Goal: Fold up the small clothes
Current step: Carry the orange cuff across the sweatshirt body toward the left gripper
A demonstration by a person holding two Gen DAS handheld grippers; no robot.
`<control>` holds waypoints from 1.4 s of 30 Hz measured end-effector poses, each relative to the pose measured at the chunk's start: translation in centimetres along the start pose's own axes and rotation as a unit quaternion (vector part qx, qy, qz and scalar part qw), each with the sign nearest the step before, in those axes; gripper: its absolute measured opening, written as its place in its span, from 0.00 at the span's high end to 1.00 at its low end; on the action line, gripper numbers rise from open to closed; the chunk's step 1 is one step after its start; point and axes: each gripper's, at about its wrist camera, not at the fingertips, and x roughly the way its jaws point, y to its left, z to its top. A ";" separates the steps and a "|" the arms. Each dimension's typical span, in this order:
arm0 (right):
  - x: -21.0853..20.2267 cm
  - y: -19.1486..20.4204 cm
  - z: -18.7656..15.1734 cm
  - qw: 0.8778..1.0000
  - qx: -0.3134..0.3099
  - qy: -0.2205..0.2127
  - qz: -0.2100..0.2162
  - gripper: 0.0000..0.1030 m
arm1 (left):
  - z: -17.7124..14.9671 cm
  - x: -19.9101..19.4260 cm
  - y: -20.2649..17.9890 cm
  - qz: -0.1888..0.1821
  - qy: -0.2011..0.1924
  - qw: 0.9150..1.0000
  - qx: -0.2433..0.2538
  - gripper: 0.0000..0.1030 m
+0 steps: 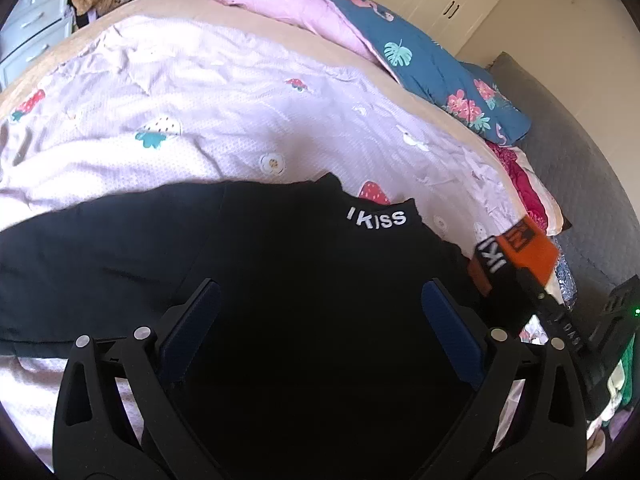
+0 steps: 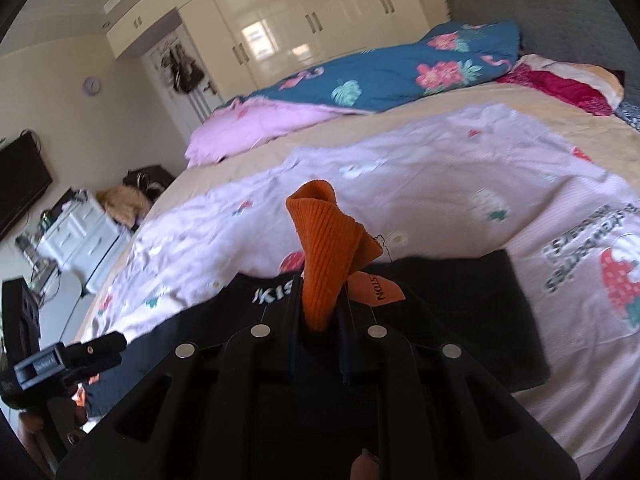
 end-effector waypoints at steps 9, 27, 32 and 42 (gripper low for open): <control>4.3 2.7 -3.9 0.998 0.001 0.056 0.038 0.81 | -0.3 2.3 1.6 -0.041 0.026 0.998 -0.037 0.09; -0.3 -3.8 -6.5 0.988 0.101 0.102 0.064 0.28 | -2.8 9.1 -2.9 -0.070 0.096 0.993 -0.007 0.47; -2.4 -6.4 -5.9 0.987 0.129 0.078 0.054 0.28 | -3.8 11.9 -5.1 -0.041 0.124 0.991 0.020 0.45; -4.4 -8.4 -5.1 0.988 0.141 0.052 0.031 0.28 | -3.8 9.1 -8.2 -0.098 0.064 0.991 0.062 0.93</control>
